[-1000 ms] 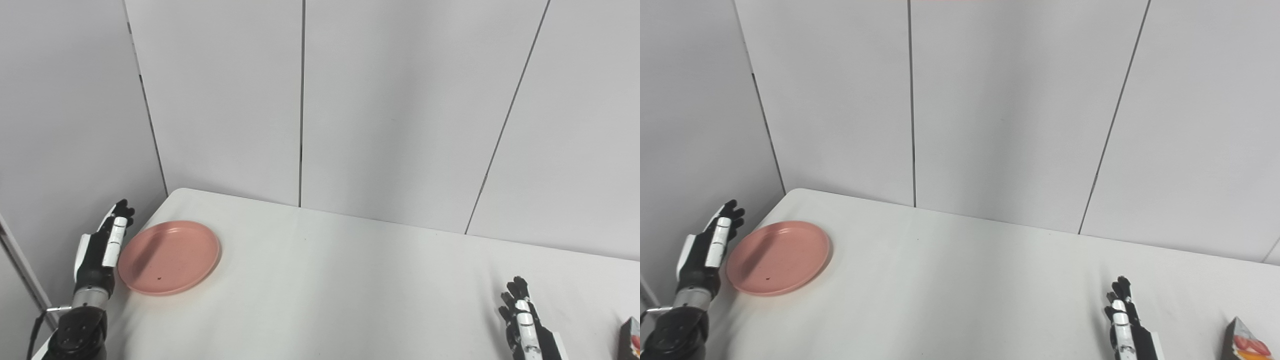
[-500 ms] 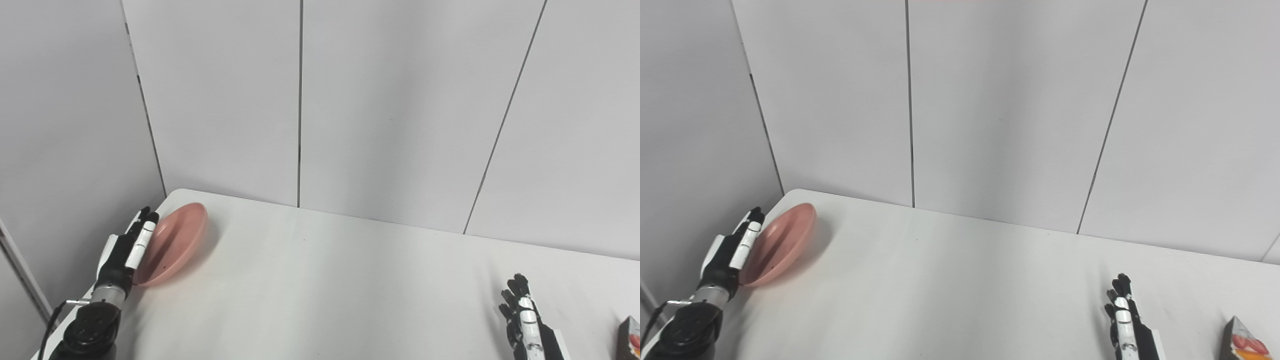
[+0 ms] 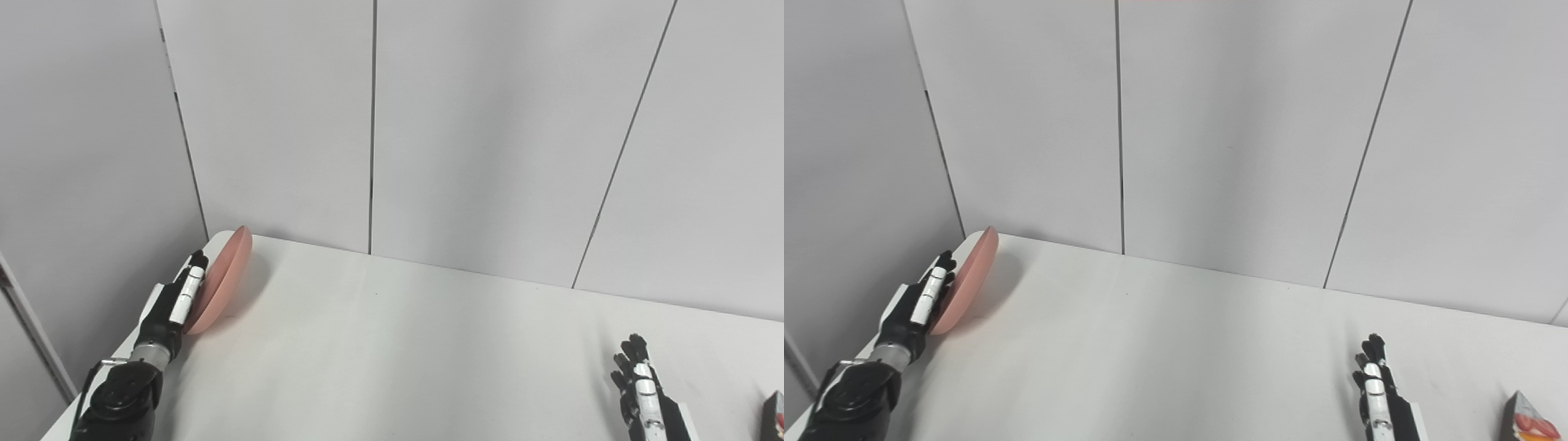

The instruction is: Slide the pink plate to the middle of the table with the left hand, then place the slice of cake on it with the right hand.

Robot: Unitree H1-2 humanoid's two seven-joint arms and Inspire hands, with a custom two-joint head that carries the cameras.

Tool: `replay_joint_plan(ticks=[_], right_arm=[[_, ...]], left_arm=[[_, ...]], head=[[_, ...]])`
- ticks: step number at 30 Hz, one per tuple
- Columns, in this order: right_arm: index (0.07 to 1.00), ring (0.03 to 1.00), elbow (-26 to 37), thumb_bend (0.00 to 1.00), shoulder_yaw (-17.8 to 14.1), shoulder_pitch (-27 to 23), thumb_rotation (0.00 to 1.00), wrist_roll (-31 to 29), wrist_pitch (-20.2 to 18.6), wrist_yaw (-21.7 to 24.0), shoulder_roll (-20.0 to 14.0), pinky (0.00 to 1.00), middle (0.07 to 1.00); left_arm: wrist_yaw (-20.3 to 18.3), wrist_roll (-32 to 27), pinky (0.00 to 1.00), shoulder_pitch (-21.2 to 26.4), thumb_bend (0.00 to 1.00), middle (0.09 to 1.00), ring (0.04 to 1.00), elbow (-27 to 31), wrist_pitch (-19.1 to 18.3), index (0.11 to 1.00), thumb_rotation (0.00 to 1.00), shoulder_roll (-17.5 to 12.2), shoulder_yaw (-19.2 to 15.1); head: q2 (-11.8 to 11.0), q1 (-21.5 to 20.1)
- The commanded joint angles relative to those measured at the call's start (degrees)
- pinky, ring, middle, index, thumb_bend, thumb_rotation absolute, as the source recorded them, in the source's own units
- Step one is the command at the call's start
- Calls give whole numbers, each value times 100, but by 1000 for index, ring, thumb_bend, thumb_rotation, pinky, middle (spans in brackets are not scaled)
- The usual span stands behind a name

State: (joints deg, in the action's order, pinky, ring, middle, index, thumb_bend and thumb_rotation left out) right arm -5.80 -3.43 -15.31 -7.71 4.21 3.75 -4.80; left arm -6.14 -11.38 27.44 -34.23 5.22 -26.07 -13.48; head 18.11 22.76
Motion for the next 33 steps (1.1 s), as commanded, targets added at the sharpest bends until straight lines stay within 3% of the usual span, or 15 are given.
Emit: replay_joint_plan(ticks=[1, 10, 21, 26, 33], right_arm=[[1000, 1000, 119, 325, -25, -95, 961, -31, 84, 40, -29, 1000, 1000], [1000, 1000, 125, 339, -43, -98, 956, -53, 83, 22, -6, 1000, 1000], [1000, 1000, 149, 384, -53, -87, 925, -28, 55, -21, 20, 1000, 1000], [1000, 1000, 153, 390, -37, -88, 929, 43, 77, -53, 21, 1000, 1000], [1000, 1000, 84, 413, -39, -109, 917, 39, 169, -58, 42, 1000, 1000]], left_arm=[[-313, -138, 1000, 124, 747, 979, 987, 68, -19, 974, 1000, 178, 105], [-683, -520, 984, 133, 799, 963, 973, 360, 7, 963, 1000, 390, 124], [-1252, -746, 981, 255, 818, 958, 969, 251, 1, 959, 1000, 689, 397], [-1565, -1044, 994, 275, 806, 983, 990, 276, -136, 968, 1000, 1088, 534], [-1507, -1143, 993, 196, 785, 989, 993, 406, -178, 982, 1000, 1811, 672]], head=[[7, -3], [36, -14], [80, -58], [119, -101], [193, -199]])
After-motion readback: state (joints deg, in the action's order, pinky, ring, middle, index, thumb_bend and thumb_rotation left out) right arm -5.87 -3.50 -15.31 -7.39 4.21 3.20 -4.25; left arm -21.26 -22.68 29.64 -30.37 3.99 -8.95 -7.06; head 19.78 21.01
